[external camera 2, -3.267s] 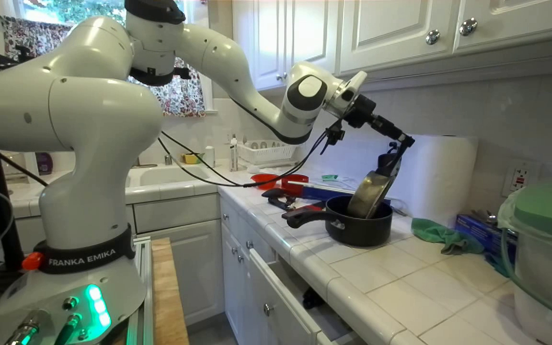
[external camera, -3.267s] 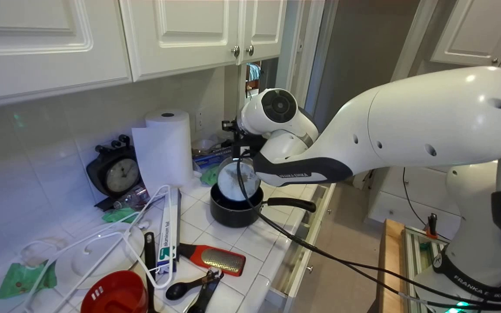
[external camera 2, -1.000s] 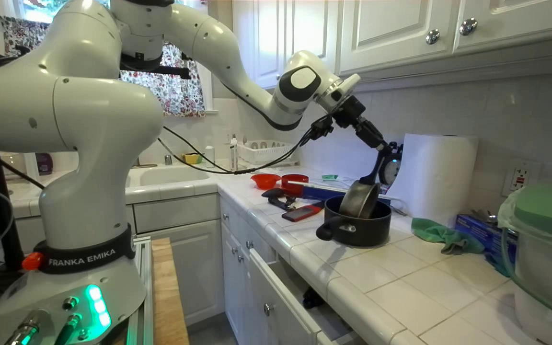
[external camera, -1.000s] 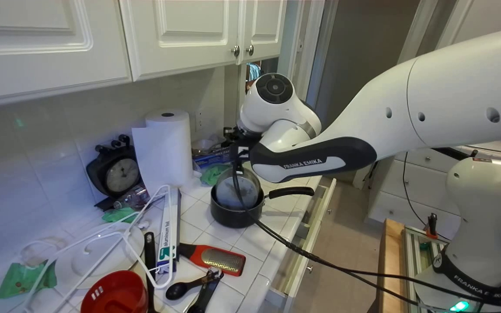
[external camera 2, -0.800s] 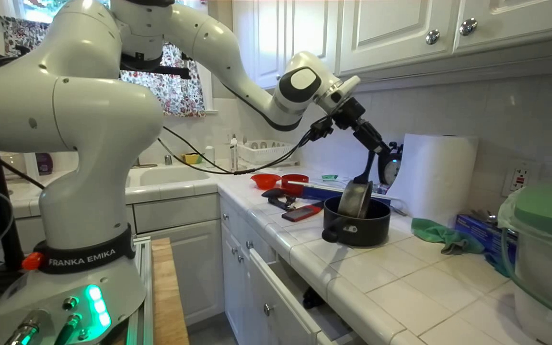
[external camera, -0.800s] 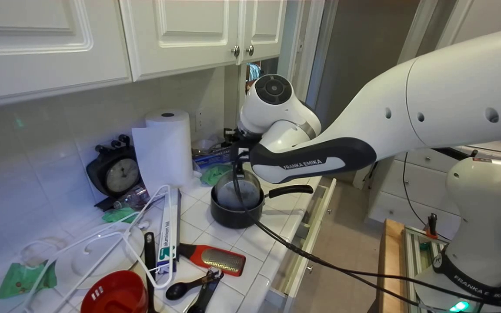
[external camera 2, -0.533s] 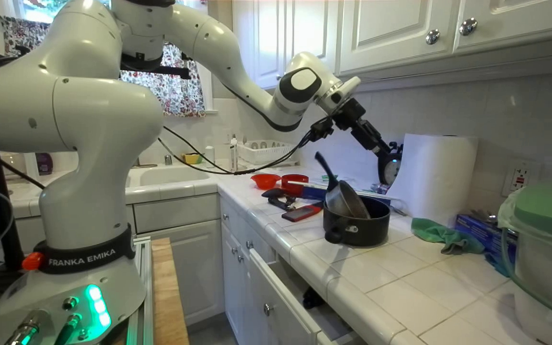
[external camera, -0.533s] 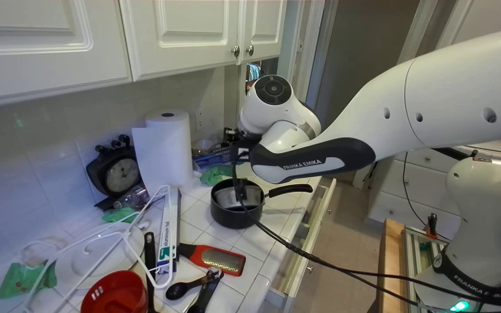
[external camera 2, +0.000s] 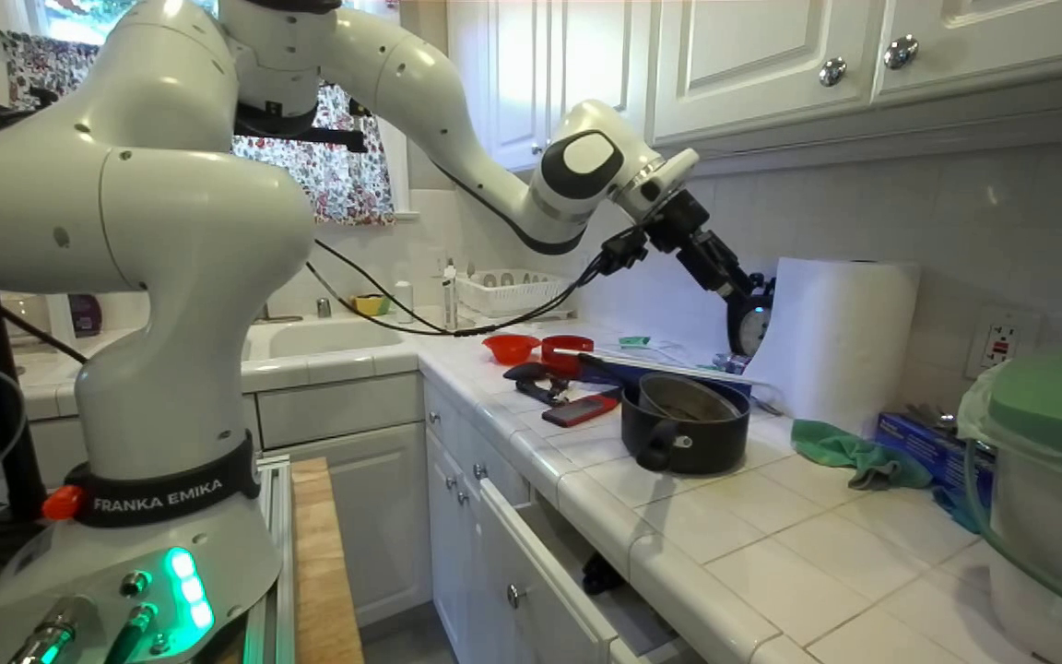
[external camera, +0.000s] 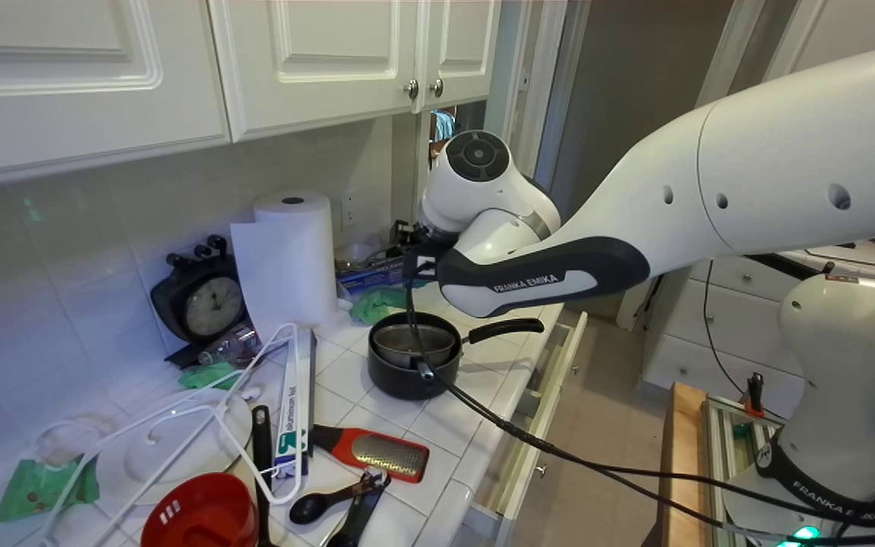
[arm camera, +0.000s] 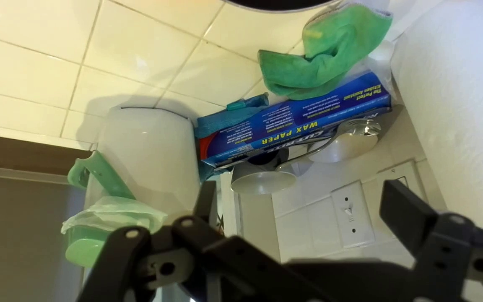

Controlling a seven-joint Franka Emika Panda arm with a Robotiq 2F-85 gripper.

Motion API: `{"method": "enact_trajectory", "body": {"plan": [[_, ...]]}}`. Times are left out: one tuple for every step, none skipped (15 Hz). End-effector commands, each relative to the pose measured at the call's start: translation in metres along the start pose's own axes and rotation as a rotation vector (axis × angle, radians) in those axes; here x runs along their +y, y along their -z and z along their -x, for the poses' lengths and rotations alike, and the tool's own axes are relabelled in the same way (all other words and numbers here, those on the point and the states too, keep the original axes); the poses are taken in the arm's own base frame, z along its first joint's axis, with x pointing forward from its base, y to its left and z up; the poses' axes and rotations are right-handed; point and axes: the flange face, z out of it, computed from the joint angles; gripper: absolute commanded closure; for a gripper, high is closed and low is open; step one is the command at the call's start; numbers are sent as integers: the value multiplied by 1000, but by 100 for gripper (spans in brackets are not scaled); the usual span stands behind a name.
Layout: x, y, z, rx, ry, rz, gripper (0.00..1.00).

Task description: Place the pan in the pot

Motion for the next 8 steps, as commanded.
{"method": "enact_trajectory", "body": {"plan": [[4,1,-4,-106,-47,8,0],[7,1,-5,-142,-50,17,0],[10,1,-7,-168,-56,22,0],[14,1,-10,-208,-60,35,0],[17,0,-12,-242,-63,37,0],[21,-1,-16,-280,-56,38,0],[24,-1,-21,-315,-52,39,0],[29,-4,-25,-346,-39,28,0]]}}
